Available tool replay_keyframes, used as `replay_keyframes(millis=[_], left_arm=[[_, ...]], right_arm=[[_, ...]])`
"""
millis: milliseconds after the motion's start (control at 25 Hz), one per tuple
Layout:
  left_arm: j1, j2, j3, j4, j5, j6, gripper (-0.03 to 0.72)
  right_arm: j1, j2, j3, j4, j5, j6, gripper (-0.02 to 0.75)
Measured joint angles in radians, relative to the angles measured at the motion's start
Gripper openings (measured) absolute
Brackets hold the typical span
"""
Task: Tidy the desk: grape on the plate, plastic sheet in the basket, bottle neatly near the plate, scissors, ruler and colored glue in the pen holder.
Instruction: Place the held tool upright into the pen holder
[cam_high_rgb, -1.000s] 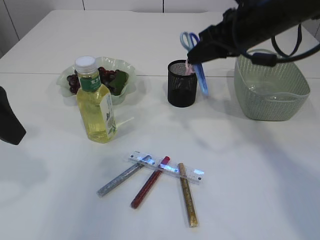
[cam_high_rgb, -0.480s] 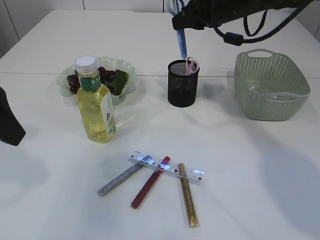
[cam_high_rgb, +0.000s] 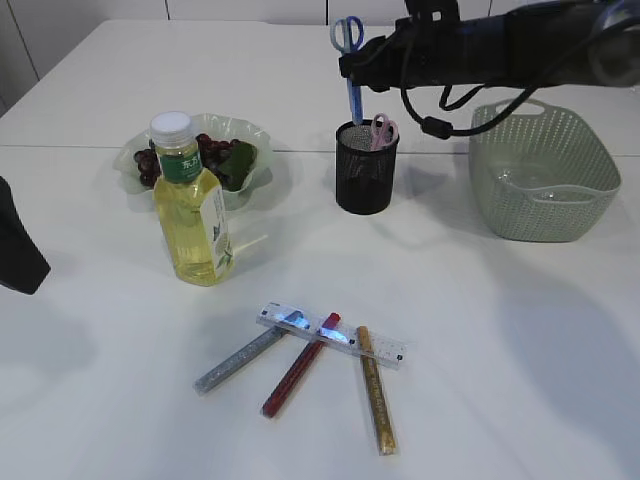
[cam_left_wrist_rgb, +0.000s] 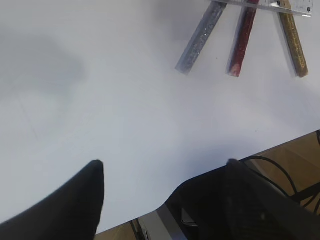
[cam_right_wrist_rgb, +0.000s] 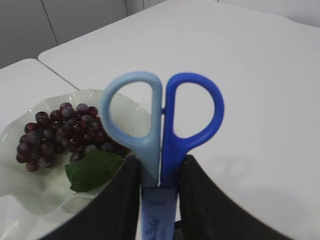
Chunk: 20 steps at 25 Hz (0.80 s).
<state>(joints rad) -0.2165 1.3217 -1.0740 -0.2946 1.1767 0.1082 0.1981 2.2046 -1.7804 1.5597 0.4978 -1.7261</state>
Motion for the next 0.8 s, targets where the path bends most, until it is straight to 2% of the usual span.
replay_keyframes(millis=[120, 240, 400, 480, 640, 800], left_arm=[[0.0, 0.0, 0.0, 0.0, 0.002, 0.0, 0.541], [0.0, 0.0, 0.0, 0.0, 0.004, 0.0, 0.541], [0.0, 0.0, 0.0, 0.0, 0.006, 0.0, 0.541], [0.0, 0.0, 0.0, 0.0, 0.006, 0.0, 0.541], [0.0, 0.0, 0.0, 0.0, 0.008, 0.0, 0.541], [0.0, 0.0, 0.0, 0.0, 0.008, 0.0, 0.541]], right_arm=[[0.0, 0.036, 0.0, 0.126, -0.014, -0.154, 0.199], [0.0, 0.057, 0.0, 0.179, -0.02, -0.229, 0.199], [0.0, 0.076, 0.0, 0.194, -0.022, -0.247, 0.204], [0.0, 0.078, 0.0, 0.194, -0.024, -0.247, 0.229], [0.0, 0.078, 0.0, 0.197, -0.024, -0.237, 0.328], [0.0, 0.078, 0.0, 0.197, -0.024, -0.205, 0.354]])
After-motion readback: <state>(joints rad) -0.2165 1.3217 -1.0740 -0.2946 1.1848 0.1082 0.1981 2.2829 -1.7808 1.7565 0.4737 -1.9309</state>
